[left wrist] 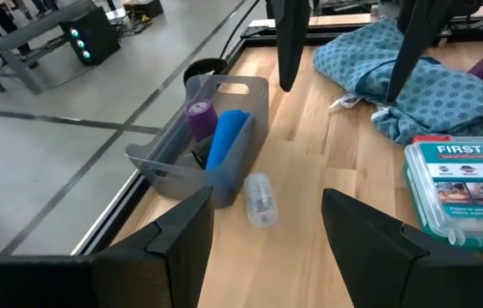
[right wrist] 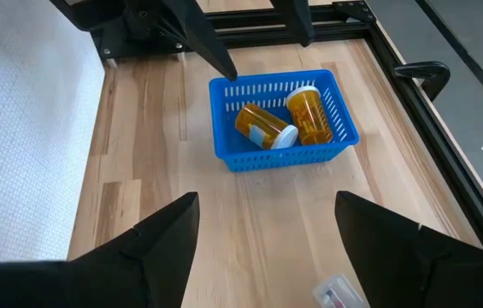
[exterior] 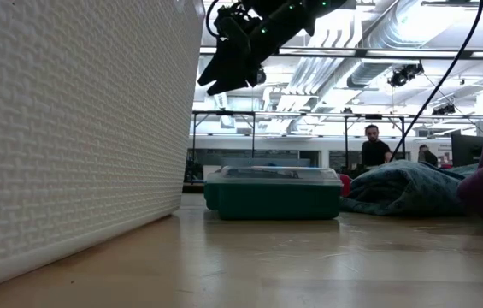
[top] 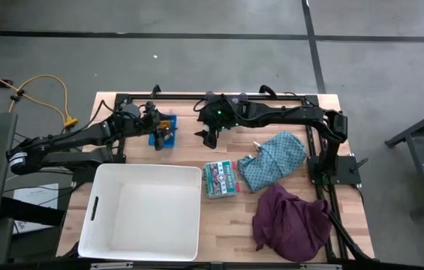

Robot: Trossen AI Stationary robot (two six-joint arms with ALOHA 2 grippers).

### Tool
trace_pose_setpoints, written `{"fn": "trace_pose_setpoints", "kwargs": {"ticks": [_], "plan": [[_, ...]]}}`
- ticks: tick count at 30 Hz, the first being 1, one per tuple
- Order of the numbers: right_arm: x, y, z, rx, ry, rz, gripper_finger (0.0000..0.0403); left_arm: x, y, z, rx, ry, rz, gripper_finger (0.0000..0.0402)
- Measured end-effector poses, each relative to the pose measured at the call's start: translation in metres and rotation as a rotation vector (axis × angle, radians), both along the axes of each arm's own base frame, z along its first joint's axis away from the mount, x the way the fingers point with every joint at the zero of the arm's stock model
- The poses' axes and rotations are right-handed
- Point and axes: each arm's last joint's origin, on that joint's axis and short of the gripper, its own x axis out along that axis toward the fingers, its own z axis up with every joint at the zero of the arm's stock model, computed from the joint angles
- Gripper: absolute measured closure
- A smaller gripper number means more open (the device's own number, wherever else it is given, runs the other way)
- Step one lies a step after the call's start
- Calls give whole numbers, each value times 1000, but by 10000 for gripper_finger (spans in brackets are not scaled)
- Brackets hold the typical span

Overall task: Pick & place medical supplies in basket/bin
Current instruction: Put the transparent pill bottle into the blue bin

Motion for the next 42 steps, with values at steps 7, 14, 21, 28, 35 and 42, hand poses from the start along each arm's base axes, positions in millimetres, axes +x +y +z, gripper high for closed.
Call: {"fn": "trace_pose_setpoints", "kwargs": {"ticks": [7, 14, 21, 28, 35, 42], "plan": [[0, 0, 0, 0, 0, 0, 141, 0, 0, 0, -10, -4, 3, 192], [0, 0, 0, 0, 0, 0, 141, 0, 0, 0, -11, -5, 3, 192], [1, -1, 2, -16, -18, -17, 141, 0, 0, 0, -11, -4, 4, 192], [-2, 0, -2, -40, 31, 70, 141, 0, 0, 0, -11, -4, 4, 192], [-17, 0, -18, -88, 251, 226, 141, 0, 0, 0, -11, -5, 4, 192], [-26, -3, -24, -136, 375, 174, 141, 0, 0, 0, -11, -4, 4, 192]]}}
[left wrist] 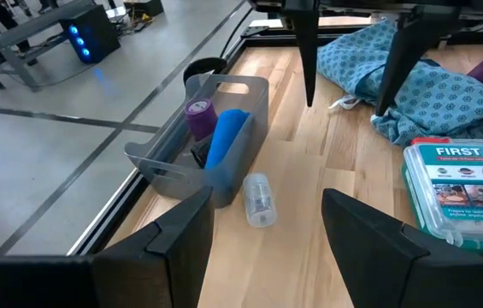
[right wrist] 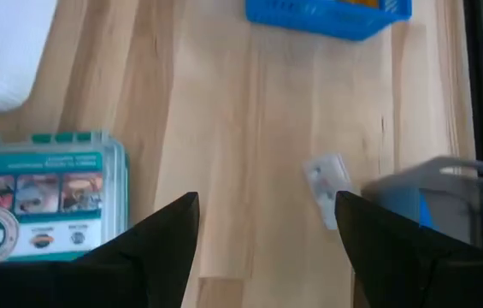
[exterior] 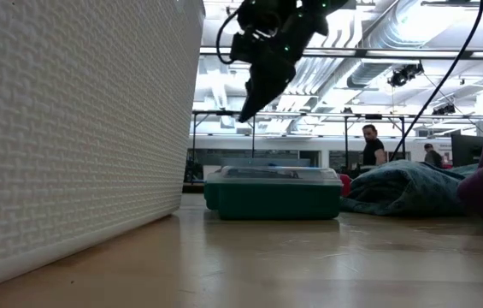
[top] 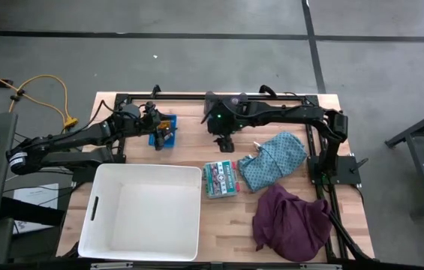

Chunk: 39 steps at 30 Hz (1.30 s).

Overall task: Pick & place medical supplies in basket/bin
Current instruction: Put the transparent pill bottle into the blue bin

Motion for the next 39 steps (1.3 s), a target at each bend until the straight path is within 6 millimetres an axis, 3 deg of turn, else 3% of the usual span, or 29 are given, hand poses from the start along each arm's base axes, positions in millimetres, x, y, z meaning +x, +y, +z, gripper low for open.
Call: {"fn": "trace_pose_setpoints", "kwargs": {"ticks": [8, 16, 27, 34, 39], "plan": [[-8, -13, -9, 39, 30, -2, 141, 0, 0, 0, 0, 0, 0, 192], [-17, -39, -21, 65, -25, 161, 141, 0, 0, 0, 0, 0, 0, 192], [-28, -48, -38, 51, 13, 215, 141, 0, 0, 0, 0, 1, 0, 192], [-22, -49, -34, 84, -83, 223, 141, 0, 0, 0, 0, 0, 0, 192], [-22, -61, -30, 75, -143, 196, 141, 0, 0, 0, 0, 0, 0, 192]]}}
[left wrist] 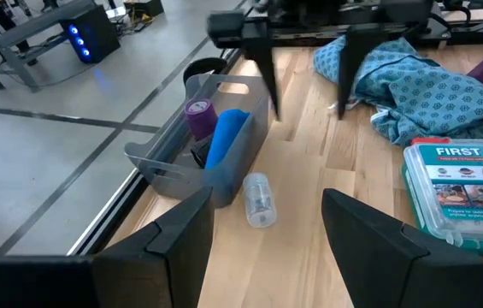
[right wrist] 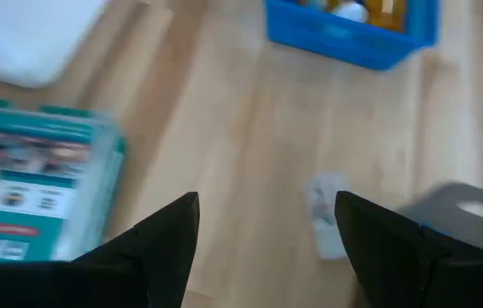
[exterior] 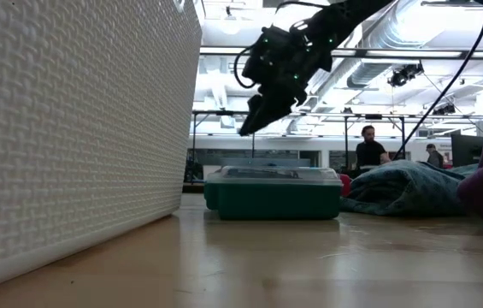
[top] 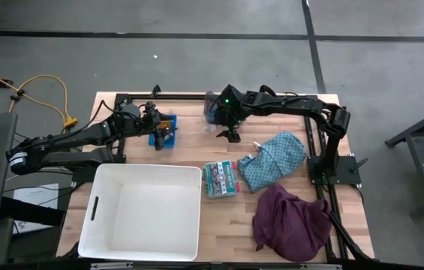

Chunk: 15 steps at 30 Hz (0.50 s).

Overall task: Pick & place medical supplies in basket/bin
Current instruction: Put the transparent pill bottle into the blue bin

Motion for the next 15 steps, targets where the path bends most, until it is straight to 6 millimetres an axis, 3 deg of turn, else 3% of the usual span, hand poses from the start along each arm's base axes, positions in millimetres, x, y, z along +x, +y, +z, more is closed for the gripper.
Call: {"fn": "trace_pose_setpoints", "kwargs": {"ticks": [8, 15], "plan": [[-6, -17, -1, -73, 4, -29, 141, 0, 0, 0, 0, 0, 0, 192], [1, -23, -8, -155, -24, 8, 141, 0, 0, 0, 2, -4, 0, 192]]}}
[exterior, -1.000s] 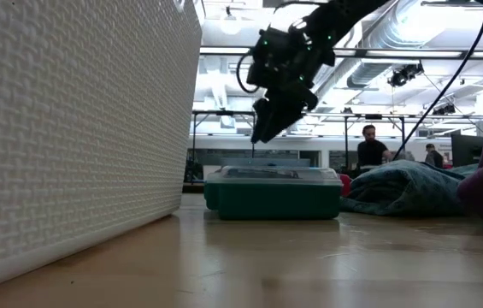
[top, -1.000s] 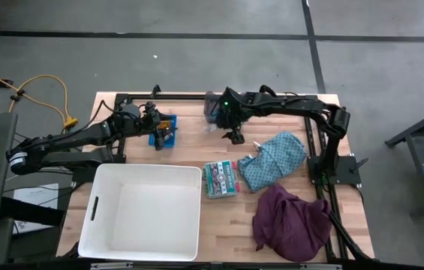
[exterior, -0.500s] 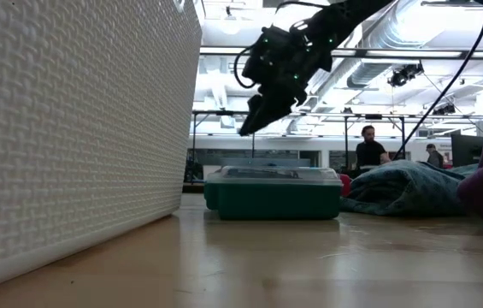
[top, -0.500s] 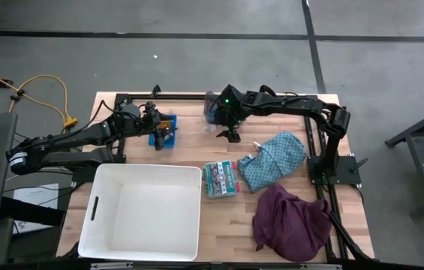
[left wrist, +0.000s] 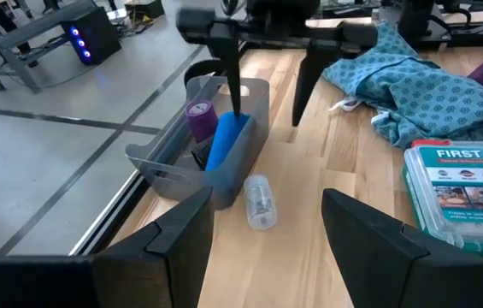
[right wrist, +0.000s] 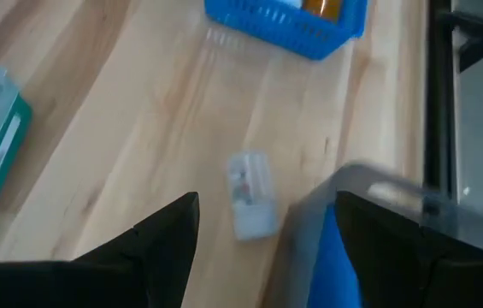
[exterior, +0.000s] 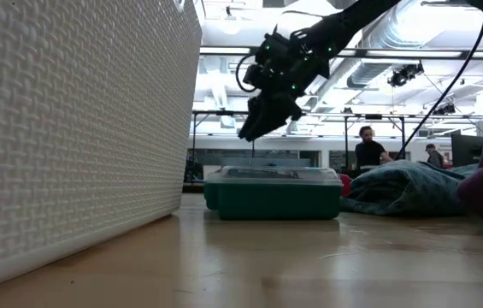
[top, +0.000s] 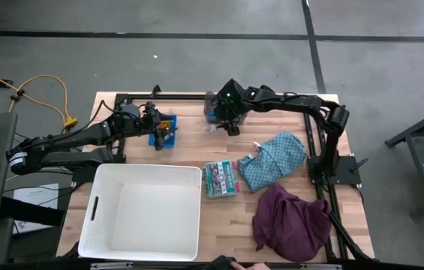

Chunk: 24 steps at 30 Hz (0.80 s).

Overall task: Pick & place medical supplies in basket/bin
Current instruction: Put the transparent pill bottle into the blue bin

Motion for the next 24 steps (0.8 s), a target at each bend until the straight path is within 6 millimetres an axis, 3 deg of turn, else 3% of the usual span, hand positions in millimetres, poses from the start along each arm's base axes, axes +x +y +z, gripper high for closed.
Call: {"fn": "trace_pose_setpoints", "kwargs": {"ticks": [10, 24], "plan": [[7, -3, -31, 37, 65, 2, 141, 0, 0, 0, 1, -1, 0, 192], [8, -3, -32, 43, 55, 32, 141, 0, 0, 0, 1, -2, 0, 192]]}}
